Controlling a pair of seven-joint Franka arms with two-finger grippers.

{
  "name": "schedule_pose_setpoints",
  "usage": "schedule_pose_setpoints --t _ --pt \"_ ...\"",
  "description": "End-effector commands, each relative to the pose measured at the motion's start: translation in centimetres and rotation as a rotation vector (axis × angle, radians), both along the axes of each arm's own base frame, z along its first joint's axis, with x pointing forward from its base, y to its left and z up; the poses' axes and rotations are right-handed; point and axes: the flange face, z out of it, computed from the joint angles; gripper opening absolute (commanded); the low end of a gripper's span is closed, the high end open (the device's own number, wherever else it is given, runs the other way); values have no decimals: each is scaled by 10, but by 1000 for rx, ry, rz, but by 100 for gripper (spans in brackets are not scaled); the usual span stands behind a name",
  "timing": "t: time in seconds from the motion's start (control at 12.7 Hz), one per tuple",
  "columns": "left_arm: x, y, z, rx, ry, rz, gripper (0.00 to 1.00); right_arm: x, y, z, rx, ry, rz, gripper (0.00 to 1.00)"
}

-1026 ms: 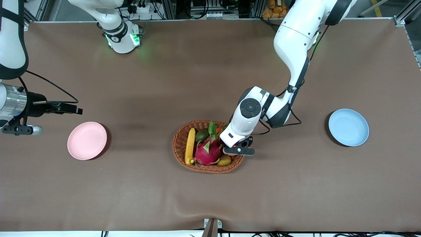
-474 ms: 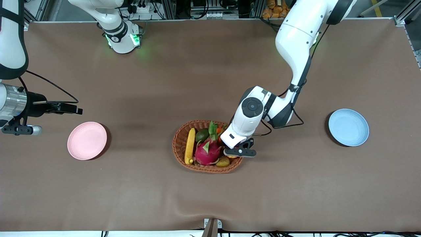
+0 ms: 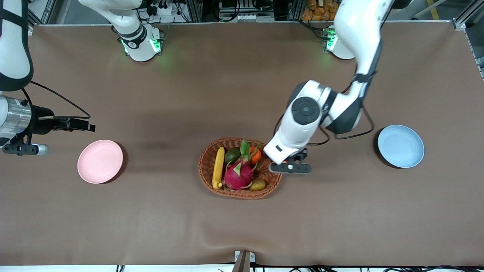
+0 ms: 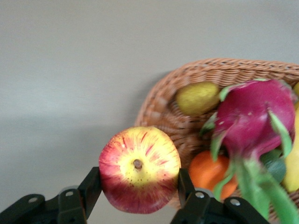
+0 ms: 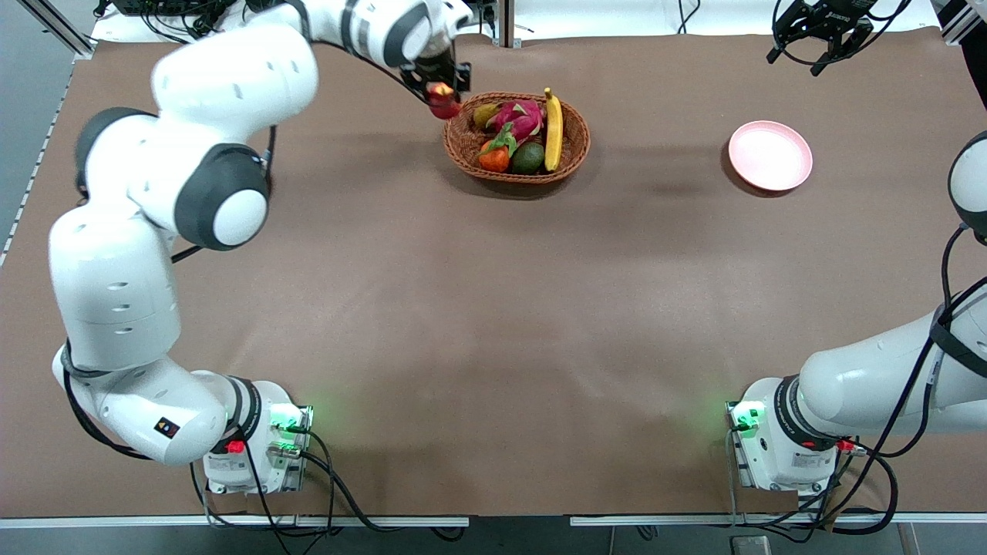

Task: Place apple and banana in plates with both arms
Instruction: 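Carry the apple to the blue plate while the right gripper reaches out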

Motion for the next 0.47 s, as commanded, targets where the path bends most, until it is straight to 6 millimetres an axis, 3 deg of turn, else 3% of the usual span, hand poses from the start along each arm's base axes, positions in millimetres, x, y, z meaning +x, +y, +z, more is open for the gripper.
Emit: schedule_pose_setpoints --t 0.0,0.24,0.39 --pt "19 79 19 31 16 -83 24 10 33 2 8 -56 44 100" --pt "15 152 20 43 55 -128 24 33 94 -11 0 -123 107 100" --pt "9 203 18 51 80 -172 24 49 135 -35 -5 -169 145 100"
